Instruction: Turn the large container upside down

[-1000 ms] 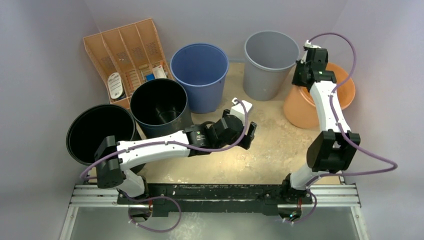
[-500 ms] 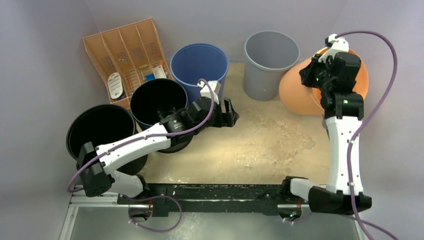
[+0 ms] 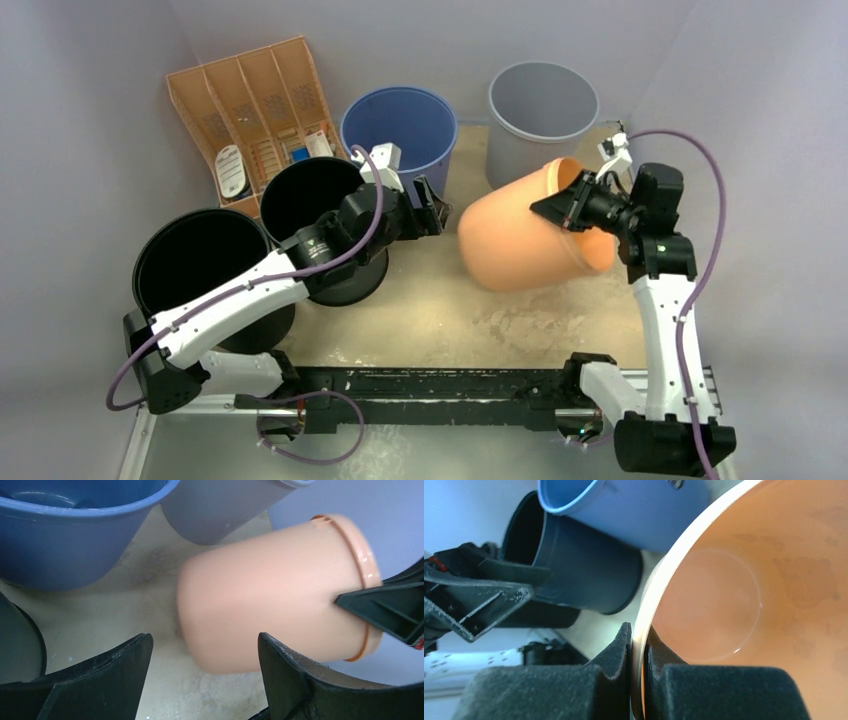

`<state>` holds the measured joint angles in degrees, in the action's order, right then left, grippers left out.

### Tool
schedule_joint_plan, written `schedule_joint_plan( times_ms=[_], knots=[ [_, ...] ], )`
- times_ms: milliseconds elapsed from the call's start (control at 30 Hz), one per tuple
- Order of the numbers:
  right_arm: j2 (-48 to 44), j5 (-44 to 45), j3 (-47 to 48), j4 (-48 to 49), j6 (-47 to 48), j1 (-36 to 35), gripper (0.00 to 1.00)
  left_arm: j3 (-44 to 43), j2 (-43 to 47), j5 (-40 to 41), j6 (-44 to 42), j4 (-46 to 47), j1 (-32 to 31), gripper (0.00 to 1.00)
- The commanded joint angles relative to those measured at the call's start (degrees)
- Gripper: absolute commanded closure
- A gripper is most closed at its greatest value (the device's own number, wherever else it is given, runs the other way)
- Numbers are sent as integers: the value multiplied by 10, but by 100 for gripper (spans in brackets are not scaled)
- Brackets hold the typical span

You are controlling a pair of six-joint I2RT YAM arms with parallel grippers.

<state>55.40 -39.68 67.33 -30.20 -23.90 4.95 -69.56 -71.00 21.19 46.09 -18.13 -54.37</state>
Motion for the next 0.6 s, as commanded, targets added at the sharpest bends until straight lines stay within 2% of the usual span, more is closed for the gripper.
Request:
schedule_joint_plan(
  times_ms=[0,200,367,567],
  knots=[
    [-19,-143,-65,193,-138,-8,100,-39,25,13,-16,-30,8,23],
    [-30,-155,-171,418,-301,-46,100,-50,57,42,-27,-52,11,23],
    [-6,-134,-231,533,-365,-83,100,-52,71,67,-29,-76,12,23],
    [2,-144,-319,678,-456,-84,100,-31,93,81,-4,-88,12,24]
  ],
)
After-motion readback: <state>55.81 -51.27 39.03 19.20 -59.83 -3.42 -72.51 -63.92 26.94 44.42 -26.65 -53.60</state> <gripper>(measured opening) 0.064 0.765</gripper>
